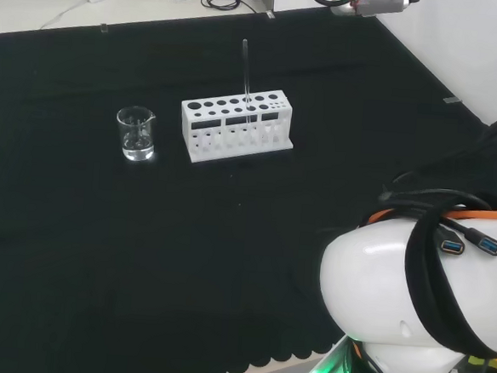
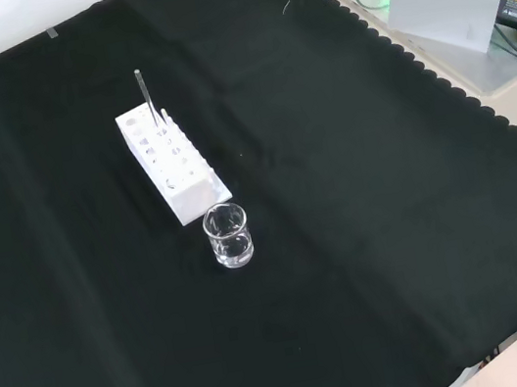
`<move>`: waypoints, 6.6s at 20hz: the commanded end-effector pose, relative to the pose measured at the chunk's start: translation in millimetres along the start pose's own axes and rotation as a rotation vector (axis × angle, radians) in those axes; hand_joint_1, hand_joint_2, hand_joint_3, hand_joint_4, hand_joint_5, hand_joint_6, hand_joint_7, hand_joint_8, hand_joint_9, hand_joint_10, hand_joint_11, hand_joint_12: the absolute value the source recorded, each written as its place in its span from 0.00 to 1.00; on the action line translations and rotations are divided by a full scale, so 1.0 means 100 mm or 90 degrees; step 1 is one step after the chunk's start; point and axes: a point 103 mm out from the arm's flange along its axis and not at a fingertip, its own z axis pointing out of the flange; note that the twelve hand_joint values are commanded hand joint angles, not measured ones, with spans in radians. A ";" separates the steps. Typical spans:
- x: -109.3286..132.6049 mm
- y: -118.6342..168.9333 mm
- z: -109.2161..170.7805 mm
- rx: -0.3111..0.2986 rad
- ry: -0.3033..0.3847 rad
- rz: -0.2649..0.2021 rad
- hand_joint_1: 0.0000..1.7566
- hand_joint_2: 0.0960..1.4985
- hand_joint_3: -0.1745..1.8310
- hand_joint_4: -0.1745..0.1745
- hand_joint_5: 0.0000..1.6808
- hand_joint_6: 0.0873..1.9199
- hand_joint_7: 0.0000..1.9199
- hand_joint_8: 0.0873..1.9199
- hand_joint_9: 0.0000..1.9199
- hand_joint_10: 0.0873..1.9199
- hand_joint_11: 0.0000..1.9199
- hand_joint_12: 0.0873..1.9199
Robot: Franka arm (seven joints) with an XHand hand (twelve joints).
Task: Take the glass rod from the white test tube rack.
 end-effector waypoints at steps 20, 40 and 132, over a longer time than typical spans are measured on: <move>-0.34 -0.94 -0.11 -0.037 0.028 0.053 0.23 0.64 0.25 0.21 0.03 0.00 0.00 0.14 0.00 0.26 0.00 0.49; -0.22 -0.08 -0.28 -0.012 -0.029 0.009 0.23 0.67 0.24 0.15 0.06 0.00 0.02 0.32 0.02 0.38 0.00 0.56; -0.25 2.63 2.26 0.177 0.016 -0.081 0.17 0.60 0.31 0.00 0.20 0.41 0.36 0.44 0.65 0.42 0.59 0.56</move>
